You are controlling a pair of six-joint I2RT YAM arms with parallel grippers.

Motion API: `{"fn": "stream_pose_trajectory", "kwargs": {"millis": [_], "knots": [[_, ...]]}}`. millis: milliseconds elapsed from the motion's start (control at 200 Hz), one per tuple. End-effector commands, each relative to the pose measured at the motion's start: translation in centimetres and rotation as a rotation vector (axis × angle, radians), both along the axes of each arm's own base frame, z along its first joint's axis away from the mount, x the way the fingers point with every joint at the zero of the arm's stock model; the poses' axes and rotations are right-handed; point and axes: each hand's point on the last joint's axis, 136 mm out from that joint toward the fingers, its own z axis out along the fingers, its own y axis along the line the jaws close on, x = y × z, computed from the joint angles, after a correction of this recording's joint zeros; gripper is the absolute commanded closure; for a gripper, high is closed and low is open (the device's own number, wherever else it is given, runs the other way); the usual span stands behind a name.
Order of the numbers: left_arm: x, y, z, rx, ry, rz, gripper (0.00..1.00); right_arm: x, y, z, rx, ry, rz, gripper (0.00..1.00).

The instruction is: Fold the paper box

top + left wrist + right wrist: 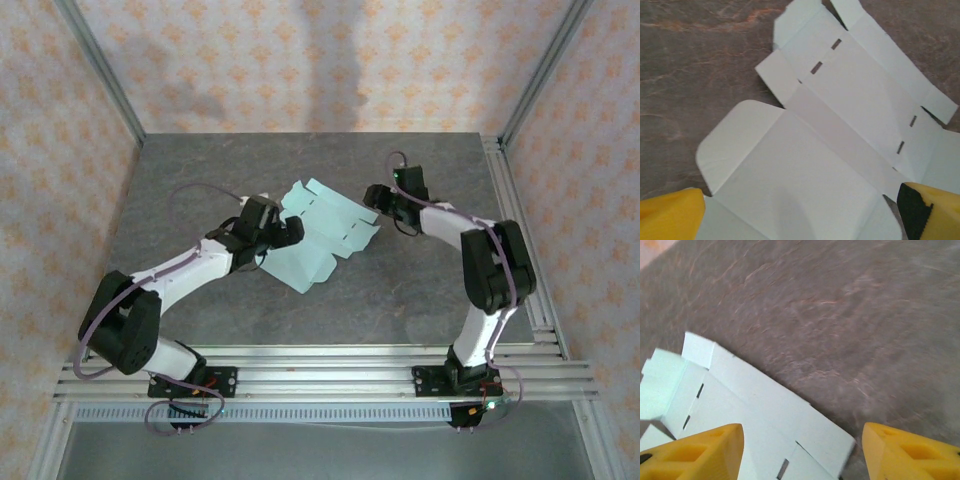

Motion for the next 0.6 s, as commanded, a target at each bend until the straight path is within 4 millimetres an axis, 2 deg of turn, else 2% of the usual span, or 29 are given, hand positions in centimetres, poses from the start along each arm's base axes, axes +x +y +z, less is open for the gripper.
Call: {"fn": "stream_pose_trajectory", "kwargs": {"millis": [0,115,290,485,596], "knots": [[0.5,-0.5,1.4,-0.033,-0.023,0.017,0.00,-1.5,1.4,-2.6,-0.085,0.122,0.235,0.35],[0.2,-0.2,1.3,-0.015,-0.017,0.020,0.00,-0.2,2.0,-3.6,-0.112,0.174,0.305,0.33],[-0.2,0.5,1.4,0.019,-0.016,0.023,0.00,0.3,2.6,-5.4,-0.126,0.259,0.370,0.32],[-0.4,0.7,1.3,0.038,-0.012,0.022,0.00,-1.4,2.9,-4.8,-0.076,0.273,0.364,0.41],[-0.3,0.1,1.3,0.028,-0.016,-0.012,0.00,-3.6,2.9,-4.1,-0.054,0.264,0.340,0.47]]}}
